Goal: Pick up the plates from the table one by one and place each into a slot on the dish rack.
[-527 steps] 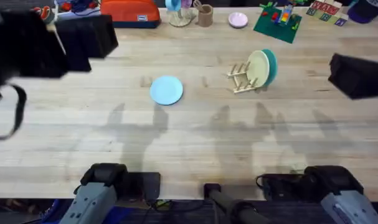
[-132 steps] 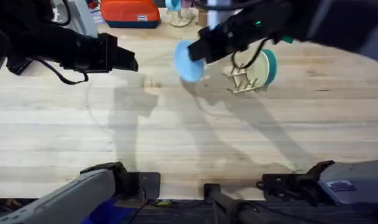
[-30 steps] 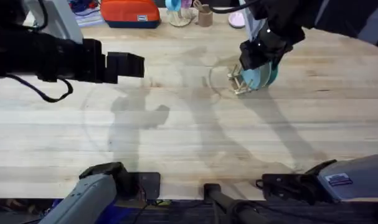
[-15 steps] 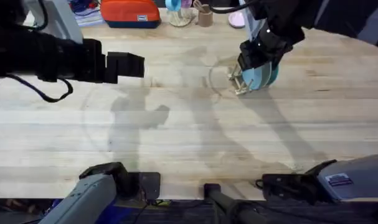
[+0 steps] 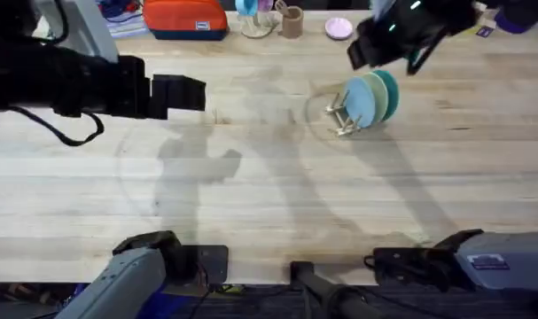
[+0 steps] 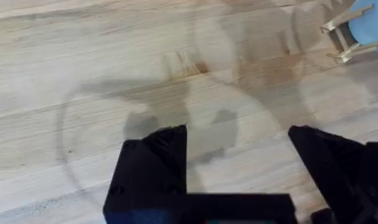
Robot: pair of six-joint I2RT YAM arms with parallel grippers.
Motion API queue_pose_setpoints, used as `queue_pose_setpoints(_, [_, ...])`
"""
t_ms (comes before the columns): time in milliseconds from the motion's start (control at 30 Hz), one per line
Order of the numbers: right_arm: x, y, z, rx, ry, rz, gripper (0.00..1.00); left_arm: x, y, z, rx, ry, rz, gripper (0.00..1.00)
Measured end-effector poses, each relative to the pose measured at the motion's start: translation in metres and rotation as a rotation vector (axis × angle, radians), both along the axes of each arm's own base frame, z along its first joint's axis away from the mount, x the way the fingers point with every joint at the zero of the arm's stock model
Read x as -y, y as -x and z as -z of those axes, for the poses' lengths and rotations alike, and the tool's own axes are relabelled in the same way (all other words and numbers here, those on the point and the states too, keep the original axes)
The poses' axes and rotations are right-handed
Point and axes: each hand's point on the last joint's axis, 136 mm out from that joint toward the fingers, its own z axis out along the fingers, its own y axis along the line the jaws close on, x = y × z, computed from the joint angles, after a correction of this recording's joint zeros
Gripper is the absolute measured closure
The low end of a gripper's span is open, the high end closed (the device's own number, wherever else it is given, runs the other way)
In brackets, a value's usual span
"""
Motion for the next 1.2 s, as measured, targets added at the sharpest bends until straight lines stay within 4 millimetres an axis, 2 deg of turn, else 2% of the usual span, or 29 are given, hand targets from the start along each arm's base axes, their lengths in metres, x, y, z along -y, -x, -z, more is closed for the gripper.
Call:
queue_pose_setpoints(167, [0.006,0.012,-0.044,0.089,-0.041,0.001,0.547,0.0,0.0,0.0,0.0,0.0,0.0,0.006])
queue_pose_setpoints(400, [0.02,0.041,-0.076,0.141,-0.064,-0.003,0.229,0.0,0.0,0.0,0.0,0.0,0.0,0.006])
queue_pose_setpoints(667, [0.034,0.08,-0.105,0.19,-0.113,-0.016,0.106,0.0,0.0,0.0,0.0,0.0,0.0,0.004])
queue_pose_setpoints(733, [0.037,0.089,-0.111,0.203,-0.121,-0.019,0.034,0.0,0.0,0.0,0.0,0.0,0.0,0.005])
queue_pose_setpoints(1033, [0.049,0.113,-0.139,0.308,-0.171,-0.02,0.007,0.0,0.0,0.0,0.0,0.0,0.0,0.006])
queue_pose_setpoints(1200, [0.052,0.12,-0.146,0.336,-0.184,-0.02,0.008,0.0,0.0,0.0,0.0,0.0,0.0,0.006])
